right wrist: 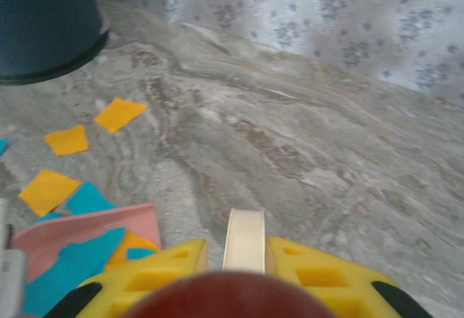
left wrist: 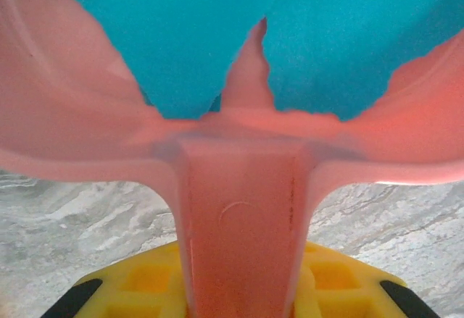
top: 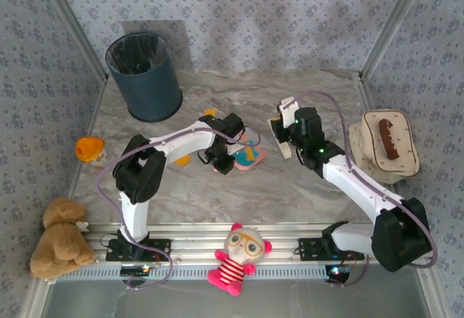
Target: Sweep away the paper scraps from the table
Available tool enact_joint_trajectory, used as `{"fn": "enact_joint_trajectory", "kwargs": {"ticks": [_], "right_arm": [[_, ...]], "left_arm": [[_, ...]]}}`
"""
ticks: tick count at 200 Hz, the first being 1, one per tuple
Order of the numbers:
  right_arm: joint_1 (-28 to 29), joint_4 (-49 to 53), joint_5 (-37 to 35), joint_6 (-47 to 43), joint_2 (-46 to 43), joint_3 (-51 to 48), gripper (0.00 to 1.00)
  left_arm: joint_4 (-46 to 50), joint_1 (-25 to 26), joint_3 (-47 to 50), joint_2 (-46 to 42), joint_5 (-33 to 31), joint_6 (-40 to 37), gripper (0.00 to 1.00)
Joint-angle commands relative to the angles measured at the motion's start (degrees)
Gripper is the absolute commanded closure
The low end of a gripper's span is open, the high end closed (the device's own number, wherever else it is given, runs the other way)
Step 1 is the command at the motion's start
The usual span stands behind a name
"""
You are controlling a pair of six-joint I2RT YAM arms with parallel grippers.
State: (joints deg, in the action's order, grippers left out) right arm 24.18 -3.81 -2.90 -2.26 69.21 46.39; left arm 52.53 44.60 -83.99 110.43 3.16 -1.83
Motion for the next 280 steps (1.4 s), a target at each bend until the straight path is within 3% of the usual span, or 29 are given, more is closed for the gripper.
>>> {"fn": "enact_joint_trajectory", "kwargs": {"ticks": [1,69,152,225,280], "right_arm": [[-1.91,-2.48,-3.3,4.59,-2.94,-1.51,1.0],[-5.42,-2.16,-2.53,8.56,-6.47,-5.03,1.0],[-7.36,-1.9,-1.15,10.35,-6.37,-5.75,1.0],[-8.14,-1.25,-0.46,10.79,-6.24,-5.7,1.0],[-8.36,-0.76,-0.22,11.23,-6.12,-5.45,1.0]], "left_arm": [[-4.38,-0.71,0.46,-5.45,0.05,2.04,1.0],[-12.22,-3.57,2.95,-14.07,3.18,5.07,1.0],[-12.56,-13.27,0.93,-20.02,12.37,6.06,1.0],[-8.61,-22.18,-6.83,-19.67,18.55,4.02,1.0],[-3.95,-27.64,-18.34,-14.07,24.9,4.8,1.0]]}}
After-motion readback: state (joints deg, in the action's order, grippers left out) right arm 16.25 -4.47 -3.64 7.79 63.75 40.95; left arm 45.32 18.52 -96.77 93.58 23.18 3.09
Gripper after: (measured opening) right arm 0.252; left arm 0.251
